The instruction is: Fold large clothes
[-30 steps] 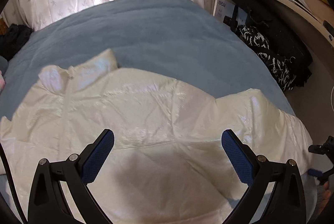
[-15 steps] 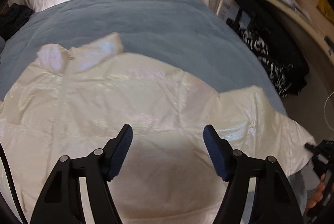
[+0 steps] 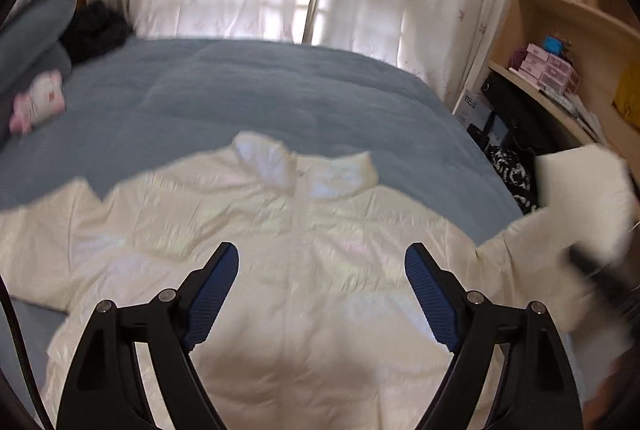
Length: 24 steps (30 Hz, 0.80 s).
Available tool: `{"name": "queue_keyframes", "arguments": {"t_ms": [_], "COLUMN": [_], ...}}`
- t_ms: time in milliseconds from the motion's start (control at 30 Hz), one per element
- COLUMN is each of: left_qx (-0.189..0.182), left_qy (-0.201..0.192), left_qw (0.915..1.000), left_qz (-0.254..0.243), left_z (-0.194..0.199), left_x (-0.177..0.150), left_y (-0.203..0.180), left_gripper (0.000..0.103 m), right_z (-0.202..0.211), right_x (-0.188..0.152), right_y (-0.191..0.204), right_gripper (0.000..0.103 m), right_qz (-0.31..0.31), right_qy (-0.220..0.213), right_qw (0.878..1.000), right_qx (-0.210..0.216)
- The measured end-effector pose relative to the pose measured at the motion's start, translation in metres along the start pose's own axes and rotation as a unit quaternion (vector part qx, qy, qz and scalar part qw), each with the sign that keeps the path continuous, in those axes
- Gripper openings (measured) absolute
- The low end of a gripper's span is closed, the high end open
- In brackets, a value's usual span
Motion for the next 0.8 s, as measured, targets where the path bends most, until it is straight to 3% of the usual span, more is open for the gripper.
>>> {"name": "queue_keyframes", "arguments": {"t_ms": [67, 133, 200, 300, 500, 700, 800], "left_qx": [-0.001, 0.006, 0.011, 0.000, -0.066, -0.150, -0.147], "left_qy": [0.021, 0.032, 0.050, 0.078, 0.113, 0.164, 0.174], "left_qw": [0.9997, 0.9993, 0.9984, 0.9960, 0.9892, 0.9709, 0.9692], "left_qz": [0.015, 0.018, 0.024, 0.045, 0.067, 0.091, 0.093], "left_z": [-0.003, -0.007, -0.016, -0.027, -0.042, -0.057, -0.066], "left_x": [-0.011, -0.024, -0.041, -0.062, -0.084, -0.096, -0.102], "left_y": [0.023, 0.037, 0.050, 0.062, 0.058, 0.032, 0.026], "left_gripper": [0.084, 0.084, 0.084, 0.084, 0.084, 0.084, 0.084], "right_z": [-0.028, -0.054, -0.077, -0.094, -0.058, -0.026, -0.018], "right_x": [-0.031, -0.063, -0.092, -0.128, -0.130, -0.140, -0.150], "right_y": [0.037, 0.057, 0.065, 0.068, 0.054, 0.033, 0.026], "right_gripper": [0.016, 0.036, 0.047, 0.047, 0.050, 0.056, 0.056], "right_qz": [0.040, 0.054, 0.054, 0.038, 0.002, -0.015, -0.020], "right_qy": [0.033, 0.069, 0.113, 0.159, 0.124, 0.085, 0.083], "right_qw": [0.999, 0.996, 0.992, 0.985, 0.987, 0.991, 0.992], "right_qx": [0.004, 0.016, 0.033, 0.051, 0.104, 0.098, 0.095]}}
Point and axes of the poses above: each gripper's, at about its wrist camera, not at the fingertips, and z roughly against the way its jaws point, y to its left, x to its top, the point moved 3 cm from there along -z, roughly the way its jaws point, and after that the axes turned 1 degree about -x, right-handed, at the moved point
